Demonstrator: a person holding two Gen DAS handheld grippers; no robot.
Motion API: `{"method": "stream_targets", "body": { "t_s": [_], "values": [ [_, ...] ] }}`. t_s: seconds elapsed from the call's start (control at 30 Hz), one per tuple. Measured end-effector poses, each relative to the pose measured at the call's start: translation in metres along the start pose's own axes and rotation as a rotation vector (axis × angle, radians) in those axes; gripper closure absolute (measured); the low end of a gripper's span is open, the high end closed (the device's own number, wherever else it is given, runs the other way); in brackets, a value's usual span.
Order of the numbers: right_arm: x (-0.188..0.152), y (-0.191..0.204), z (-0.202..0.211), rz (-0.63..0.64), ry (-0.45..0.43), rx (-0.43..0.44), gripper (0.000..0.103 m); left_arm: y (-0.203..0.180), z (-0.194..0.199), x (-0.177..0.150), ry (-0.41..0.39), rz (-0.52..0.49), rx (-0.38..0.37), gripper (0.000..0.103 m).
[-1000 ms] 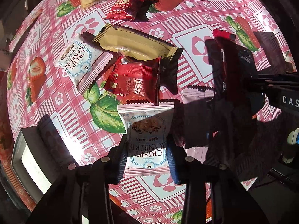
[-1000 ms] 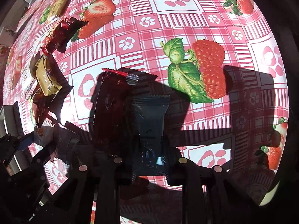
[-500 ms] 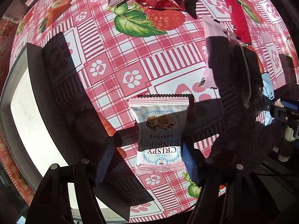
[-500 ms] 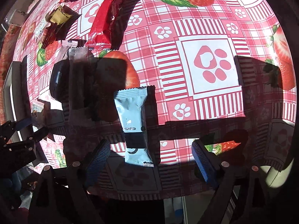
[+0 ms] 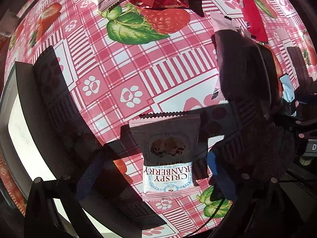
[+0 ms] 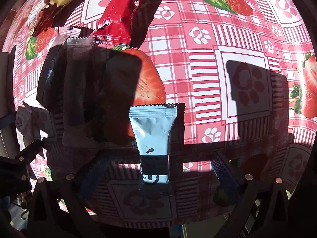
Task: Organize snacks
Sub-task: 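Lift the blue wrapper with the right tool while the left tool lifts the cranberry packet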
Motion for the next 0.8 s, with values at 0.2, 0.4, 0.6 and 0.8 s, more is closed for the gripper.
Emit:
{"method": "stream_targets", "body": {
  "t_s": [0.2, 0.4, 0.6, 0.8],
  "values": [
    [-0.005, -0.013, 0.003, 0.006, 0.023, 0.005, 0.000, 0.004, -0.008, 0.000, -0.011, -0.001, 0.000, 0.000],
    [-0.010, -0.028, 0.002, 0.007, 0.024, 0.008, 0.000, -0.004, 0.013, -0.032, -0.026, -0.003, 0.000, 0.000],
    [-0.008, -0.025, 0.002, 0.008, 0.022, 0.008, 0.000, 0.000, 0.005, -0.018, -0.020, -0.003, -0.001, 0.000],
    [-0.009, -0.024, 0.003, 0.007, 0.021, 0.008, 0.000, -0.001, 0.005, -0.019, -0.020, -0.004, -0.001, 0.000]
  ]
}}
Point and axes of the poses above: each gripper's, at about its wrist camera, not at the fingertips, and z roughly against the way its jaws point, y to its left, x to its top, the point moved 1 cm from there along -z, roughly the way its jaws point, and after that the axes turned 1 degree about -z, right-handed, at the moved point
